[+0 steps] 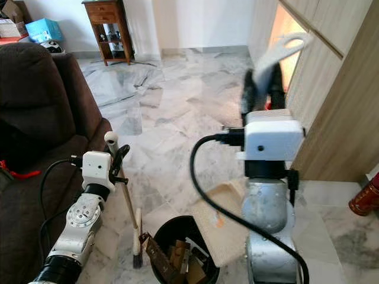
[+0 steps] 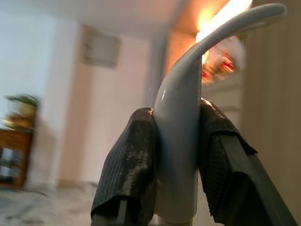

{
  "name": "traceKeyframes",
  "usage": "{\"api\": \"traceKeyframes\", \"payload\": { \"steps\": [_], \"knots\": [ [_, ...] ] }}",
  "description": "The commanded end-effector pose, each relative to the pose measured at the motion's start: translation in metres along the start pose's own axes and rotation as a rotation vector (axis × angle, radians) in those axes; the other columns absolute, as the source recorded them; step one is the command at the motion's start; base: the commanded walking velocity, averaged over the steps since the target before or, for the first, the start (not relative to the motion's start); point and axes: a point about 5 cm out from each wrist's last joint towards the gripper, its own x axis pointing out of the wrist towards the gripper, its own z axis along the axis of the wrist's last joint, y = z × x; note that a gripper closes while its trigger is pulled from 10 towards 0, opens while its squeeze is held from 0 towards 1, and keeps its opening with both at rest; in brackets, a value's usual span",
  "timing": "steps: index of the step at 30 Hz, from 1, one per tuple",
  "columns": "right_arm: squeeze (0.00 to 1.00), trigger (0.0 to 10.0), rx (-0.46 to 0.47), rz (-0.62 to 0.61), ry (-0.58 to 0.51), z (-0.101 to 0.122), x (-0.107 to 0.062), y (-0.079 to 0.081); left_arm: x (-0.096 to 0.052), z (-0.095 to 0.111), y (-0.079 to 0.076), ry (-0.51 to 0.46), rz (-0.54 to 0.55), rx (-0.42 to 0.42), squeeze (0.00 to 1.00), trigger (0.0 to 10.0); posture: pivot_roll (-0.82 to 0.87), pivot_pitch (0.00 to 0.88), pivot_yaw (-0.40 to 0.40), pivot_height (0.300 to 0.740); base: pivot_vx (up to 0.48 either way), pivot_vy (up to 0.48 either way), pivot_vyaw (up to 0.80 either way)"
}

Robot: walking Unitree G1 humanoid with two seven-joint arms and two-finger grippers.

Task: Sweep floor

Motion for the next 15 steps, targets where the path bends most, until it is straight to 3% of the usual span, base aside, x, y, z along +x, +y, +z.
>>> {"api": "traceKeyframes", "payload": {
  "steps": [1, 6, 10, 15],
  "knots": [
    [0.0, 10.0, 0.003, -0.058, 0.041, -0.007, 0.0, -0.009, 0.003, 0.006, 0.004, -0.029, 0.009, 0.004, 0.0, 10.0, -0.09, 0.0, 0.088, 0.74, 0.0, 0.0, 0.0],
    [0.0, 10.0, -0.098, -0.103, 0.117, -0.026, -0.005, -0.023, 0.003, 0.006, 0.004, -0.031, 0.0, 0.004, 0.0, 10.0, -0.09, 0.0, 0.091, 0.74, 0.0, 0.0, 0.0],
    [0.0, 10.0, -0.234, -0.172, 0.191, -0.043, -0.013, -0.039, 0.002, 0.006, 0.005, -0.031, -0.005, 0.004, 0.0, 10.0, -0.09, 0.0, 0.09, 0.74, 0.0, 0.0, 0.0],
    [0.0, 10.0, -0.294, -0.208, 0.215, -0.052, -0.019, -0.05, 0.001, 0.005, 0.005, -0.028, -0.009, 0.002, 0.0, 10.0, -0.09, 0.0, 0.091, 0.74, 0.0, 0.0, 0.0]
  ]
}}
